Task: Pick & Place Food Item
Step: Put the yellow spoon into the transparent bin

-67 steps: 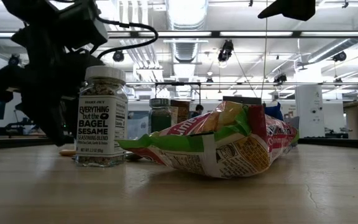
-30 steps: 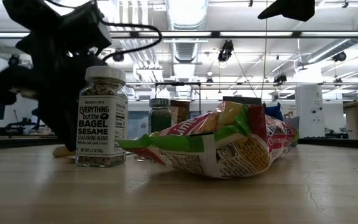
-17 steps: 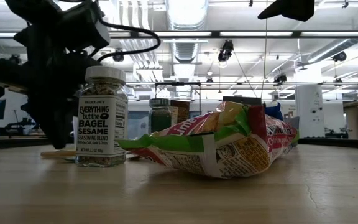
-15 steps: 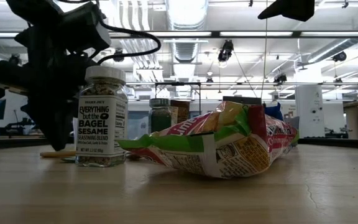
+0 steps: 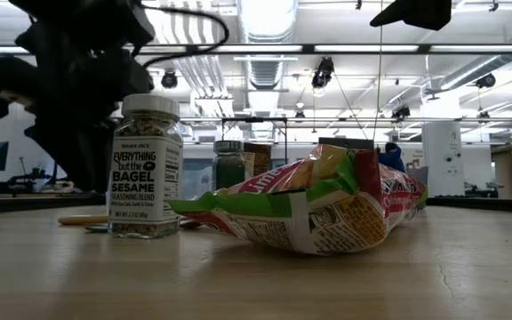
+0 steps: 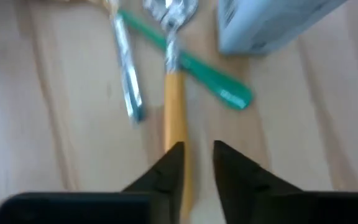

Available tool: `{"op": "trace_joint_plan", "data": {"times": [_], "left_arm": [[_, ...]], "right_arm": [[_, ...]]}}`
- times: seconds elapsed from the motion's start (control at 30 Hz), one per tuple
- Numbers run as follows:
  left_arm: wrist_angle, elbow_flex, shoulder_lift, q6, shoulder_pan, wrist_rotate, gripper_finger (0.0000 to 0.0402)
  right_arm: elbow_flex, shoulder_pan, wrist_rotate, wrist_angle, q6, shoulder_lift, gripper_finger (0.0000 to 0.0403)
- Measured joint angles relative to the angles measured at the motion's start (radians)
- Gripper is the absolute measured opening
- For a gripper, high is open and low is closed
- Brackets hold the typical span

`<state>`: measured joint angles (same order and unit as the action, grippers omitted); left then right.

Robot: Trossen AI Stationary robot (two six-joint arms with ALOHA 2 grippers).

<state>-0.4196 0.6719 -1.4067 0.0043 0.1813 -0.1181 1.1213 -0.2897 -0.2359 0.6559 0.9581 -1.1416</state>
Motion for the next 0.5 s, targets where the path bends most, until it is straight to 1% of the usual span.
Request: {"op": "trace_joint_plan", "data": {"times": [0.07, 0.13, 0.23, 0.33, 0.5], "left_arm": [[0.033, 0.001, 0.0, 0.001, 0.011, 0.026, 0.0128], [0.105, -0.005, -0.002, 0.01, 0.016, 0.048, 0.0153], [0.177, -0.017, -0.009, 0.052, 0.021, 0.073, 0.0176], [0.216, -0.026, -0.032, 0.082, 0.02, 0.111, 0.0181], [0.244, -0.026, -0.096, 0.129, 0.02, 0.114, 0.0171]], "right_arm": [[0.0, 0.0, 0.002, 0.001, 0.016, 0.0, 0.0375], [0.0, 0.0, 0.002, 0.0, 0.03, 0.0, 0.0375], [0.0, 0.0, 0.002, 0.0, 0.065, 0.0, 0.0375], [0.0, 0.0, 0.003, 0.0, 0.096, 0.0, 0.0375], [0.0, 0.0, 0.004, -0.001, 0.134, 0.0, 0.0375]]}}
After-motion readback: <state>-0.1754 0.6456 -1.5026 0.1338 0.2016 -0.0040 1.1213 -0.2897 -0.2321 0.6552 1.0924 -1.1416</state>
